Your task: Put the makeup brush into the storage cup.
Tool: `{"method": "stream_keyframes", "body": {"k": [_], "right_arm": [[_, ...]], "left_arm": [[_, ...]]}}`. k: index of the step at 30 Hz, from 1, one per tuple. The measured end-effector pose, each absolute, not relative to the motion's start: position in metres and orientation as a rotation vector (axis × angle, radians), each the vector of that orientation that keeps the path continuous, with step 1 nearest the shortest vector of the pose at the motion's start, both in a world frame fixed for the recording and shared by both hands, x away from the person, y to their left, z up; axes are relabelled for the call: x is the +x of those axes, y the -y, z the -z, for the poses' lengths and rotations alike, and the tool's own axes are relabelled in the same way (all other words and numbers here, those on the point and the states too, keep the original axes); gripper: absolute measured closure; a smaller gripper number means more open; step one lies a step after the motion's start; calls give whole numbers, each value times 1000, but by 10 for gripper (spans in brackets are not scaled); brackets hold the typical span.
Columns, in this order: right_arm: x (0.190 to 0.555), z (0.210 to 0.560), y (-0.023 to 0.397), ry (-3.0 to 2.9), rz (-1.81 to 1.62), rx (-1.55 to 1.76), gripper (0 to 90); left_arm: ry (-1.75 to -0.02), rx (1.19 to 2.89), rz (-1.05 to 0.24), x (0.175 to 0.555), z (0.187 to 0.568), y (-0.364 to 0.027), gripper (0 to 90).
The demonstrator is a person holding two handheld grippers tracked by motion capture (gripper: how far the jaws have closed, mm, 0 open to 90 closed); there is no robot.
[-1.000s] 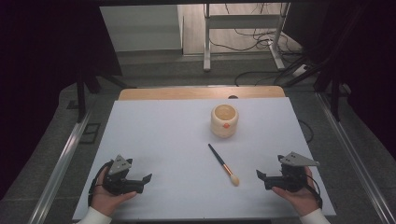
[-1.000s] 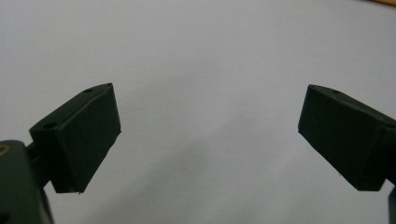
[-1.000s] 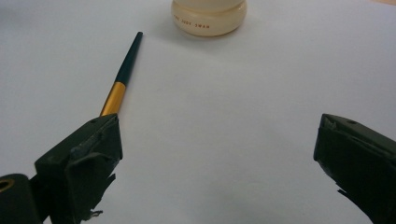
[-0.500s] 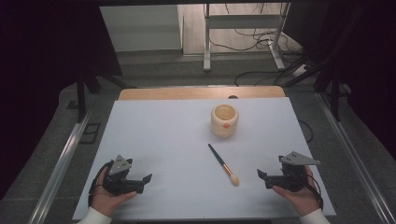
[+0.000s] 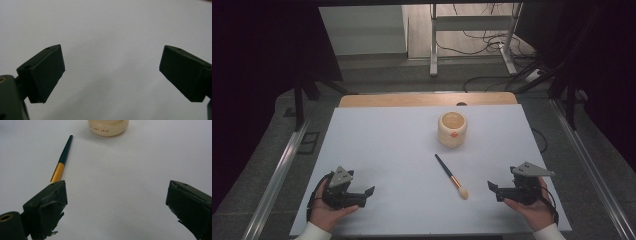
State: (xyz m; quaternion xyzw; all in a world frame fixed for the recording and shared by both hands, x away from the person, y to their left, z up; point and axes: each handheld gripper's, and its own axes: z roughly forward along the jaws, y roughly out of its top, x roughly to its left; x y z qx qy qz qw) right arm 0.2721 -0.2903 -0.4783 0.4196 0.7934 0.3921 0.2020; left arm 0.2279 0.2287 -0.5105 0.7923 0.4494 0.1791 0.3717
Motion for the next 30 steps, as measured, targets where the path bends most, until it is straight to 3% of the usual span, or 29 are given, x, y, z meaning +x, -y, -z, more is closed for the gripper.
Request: {"method": "stream_keyframes", "body": {"k": [30], "right_arm": [[277,456,283,-2225,-1048,1239,35]], "left_arm": [[-1156,2047,-449,226,509,-224,73]]}}
